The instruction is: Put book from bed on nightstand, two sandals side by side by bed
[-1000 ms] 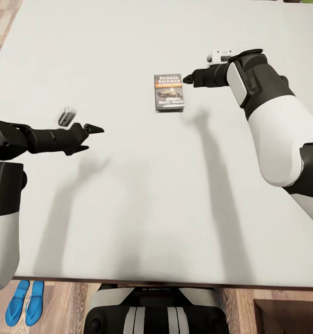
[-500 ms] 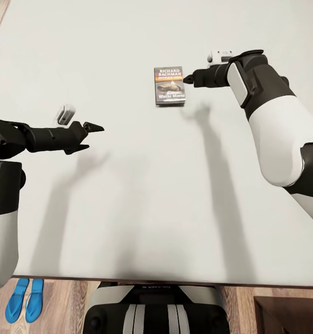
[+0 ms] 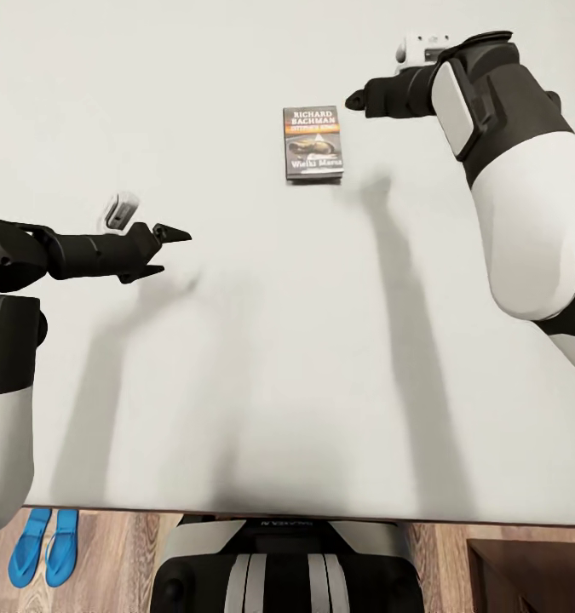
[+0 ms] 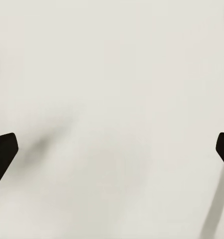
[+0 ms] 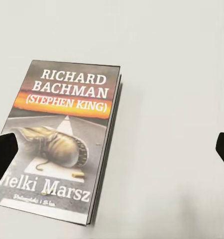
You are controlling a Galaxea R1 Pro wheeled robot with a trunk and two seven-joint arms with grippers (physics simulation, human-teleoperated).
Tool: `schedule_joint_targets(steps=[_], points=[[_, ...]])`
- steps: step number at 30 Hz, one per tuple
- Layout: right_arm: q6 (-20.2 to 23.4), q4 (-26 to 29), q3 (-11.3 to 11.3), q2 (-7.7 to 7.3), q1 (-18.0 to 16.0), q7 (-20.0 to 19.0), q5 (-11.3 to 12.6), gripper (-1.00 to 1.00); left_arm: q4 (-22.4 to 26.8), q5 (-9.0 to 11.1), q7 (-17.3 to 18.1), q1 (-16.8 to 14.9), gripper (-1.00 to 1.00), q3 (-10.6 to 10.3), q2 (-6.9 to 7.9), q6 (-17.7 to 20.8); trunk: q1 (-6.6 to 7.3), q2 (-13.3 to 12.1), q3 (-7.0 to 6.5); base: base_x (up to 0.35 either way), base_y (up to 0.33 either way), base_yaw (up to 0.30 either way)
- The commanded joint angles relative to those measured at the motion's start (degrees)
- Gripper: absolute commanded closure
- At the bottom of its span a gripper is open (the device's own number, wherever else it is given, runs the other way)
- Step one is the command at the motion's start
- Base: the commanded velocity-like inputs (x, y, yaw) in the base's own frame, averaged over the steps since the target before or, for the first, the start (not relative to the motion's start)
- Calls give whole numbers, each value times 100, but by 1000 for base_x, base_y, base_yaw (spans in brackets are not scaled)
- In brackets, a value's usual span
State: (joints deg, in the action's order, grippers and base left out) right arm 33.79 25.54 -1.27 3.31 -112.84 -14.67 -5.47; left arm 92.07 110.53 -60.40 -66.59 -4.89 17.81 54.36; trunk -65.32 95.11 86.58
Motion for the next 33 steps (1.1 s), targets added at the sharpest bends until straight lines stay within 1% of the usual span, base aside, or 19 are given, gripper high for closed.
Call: schedule_joint_targets(steps=[1,5,7,8,9,12,14,15,16,17,21,24,25,26,27,29,30,32,33], points=[[-23,6,-15,9,-36,61,-55,-100,4,52,-59,-6,-100,-2,3,5,0,1,12,0,0,0],[-320,5,-15,29,-112,390,-49,-100,4,56,-59,-67,-100,1,3,5,0,1,46,0,0,0],[-547,0,-5,41,-137,573,-56,-100,4,68,-80,-213,-100,-1,3,5,0,1,64,0,0,0],[-612,-1,-1,46,-143,651,-66,-100,4,71,-99,-266,-100,-3,1,5,0,1,73,0,0,0],[-612,-1,-1,46,-143,651,-66,-100,4,71,-99,-266,-100,-3,1,5,0,1,81,0,0,0],[-762,-3,12,87,-155,922,-88,-100,4,76,-165,-404,-100,-8,-5,5,0,1,107,0,0,0],[-825,-4,23,189,-158,1074,-107,-100,4,80,-197,-467,-100,-9,-9,5,0,1,125,0,0,0],[-847,-4,28,253,-158,1132,-117,-100,4,81,-208,-490,-100,-8,-10,5,0,1,134,0,0,0],[-879,-5,37,364,-159,1215,-131,-100,4,84,-224,-527,-100,-8,-8,5,0,1,142,0,0,0],[-892,-7,41,406,-155,1244,-136,-100,4,86,-228,-540,-100,-7,-8,7,0,1,151,0,0,0],[-976,-36,51,528,-138,1324,-149,-100,4,114,-215,-571,-100,-8,-8,11,0,1,186,0,0,4],[-1172,-324,65,669,-134,1478,-153,-100,4,192,-194,-587,-100,-19,-7,8,0,1,212,0,0,40],[-1172,-324,65,669,-134,1478,-153,-100,4,192,-194,-587,-100,-19,-7,8,0,1,221,0,0,47],[-1274,-465,71,669,-150,1602,-140,-100,4,216,-185,-592,-100,-31,17,12,0,1,228,0,0,43],[-1274,-465,71,669,-150,1602,-140,-100,4,216,-185,-592,-100,-31,17,12,0,1,235,0,0,43],[-1384,-563,73,669,-214,1752,-105,-100,4,240,-164,-587,-100,-49,191,16,0,1,243,0,0,25],[-1442,-608,68,669,-276,1846,-64,-100,4,265,-106,-572,-100,-56,417,17,0,1,245,0,0,11],[-1459,-625,64,669,-301,1891,-2,-100,4,339,-64,-567,-100,-35,527,16,0,1,248,0,0,8],[-1461,-631,62,669,-309,1907,58,-100,4,416,-47,-565,-100,-24,572,15,0,1,248,0,0,6]])
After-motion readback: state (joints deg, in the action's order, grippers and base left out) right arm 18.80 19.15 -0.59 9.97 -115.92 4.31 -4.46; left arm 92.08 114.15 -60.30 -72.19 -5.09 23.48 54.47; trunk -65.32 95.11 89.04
